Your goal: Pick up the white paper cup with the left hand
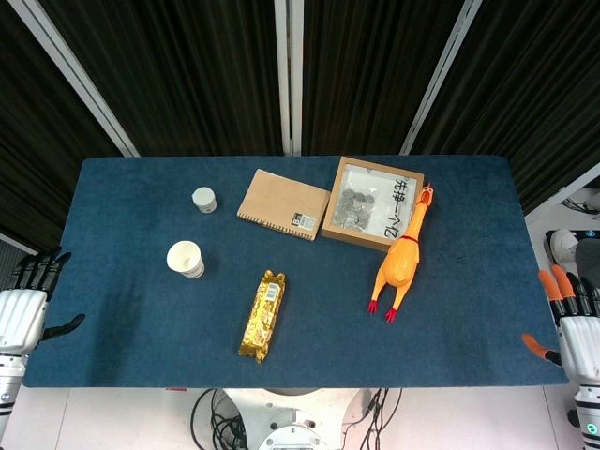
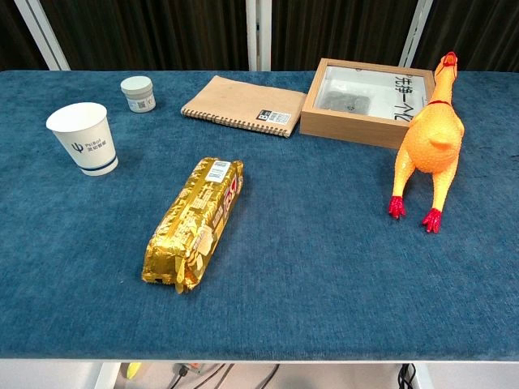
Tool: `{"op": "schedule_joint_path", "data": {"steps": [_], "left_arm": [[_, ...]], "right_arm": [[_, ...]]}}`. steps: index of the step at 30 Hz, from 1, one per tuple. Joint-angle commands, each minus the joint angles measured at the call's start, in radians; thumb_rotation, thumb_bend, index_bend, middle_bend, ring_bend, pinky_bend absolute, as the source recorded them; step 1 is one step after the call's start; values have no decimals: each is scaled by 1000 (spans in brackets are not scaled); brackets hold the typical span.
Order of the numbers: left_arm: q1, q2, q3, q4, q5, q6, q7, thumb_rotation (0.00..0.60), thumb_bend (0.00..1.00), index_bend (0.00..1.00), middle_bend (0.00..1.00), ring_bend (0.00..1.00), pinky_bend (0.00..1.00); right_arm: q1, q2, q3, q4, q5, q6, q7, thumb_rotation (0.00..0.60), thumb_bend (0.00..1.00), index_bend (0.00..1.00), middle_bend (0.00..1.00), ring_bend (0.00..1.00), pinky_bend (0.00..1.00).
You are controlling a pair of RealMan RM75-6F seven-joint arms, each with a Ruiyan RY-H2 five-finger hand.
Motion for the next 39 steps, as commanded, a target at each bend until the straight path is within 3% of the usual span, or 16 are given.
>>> {"op": "schedule_joint_path", "data": {"steps": [1,16,22,26,30,35,39], "left_arm": [[1,2,-2,-6,-3,2,8,600,149,63,0,0,0],[1,13,2,-26,-2,-1,12,600,149,62,0,0,0],[-55,44,-14,-84,58,-26,38,600,150,45,0,0,0],[-155,66,-40,-181,79,-142,170,600,149,43,0,0,0],[-273,32,-79,-243,33,-304,326,600,150,43,0,0,0],[-415,-74,-123,-233,-95,-490,519,600,151,43,0,0,0],[-493,-159,-145,-176,-207,-556,654,600,151,43,0,0,0]], "right_arm": [[-1,1,15,-7,-5,-5,-3,600,0,0,0,0,0],[-9,3,55,-25,-29,-37,-10,600,0,0,0,0,0],[-12,17,67,-41,-39,-41,-17,600,0,0,0,0,0],[-20,27,64,-48,-49,-43,-26,600,0,0,0,0,0],[-22,28,70,-40,-46,-55,-6,600,0,0,0,0,0],[-25,30,81,-34,-45,-57,10,600,0,0,0,0,0],[-33,32,90,-29,-48,-44,24,600,0,0,0,0,0]]}}
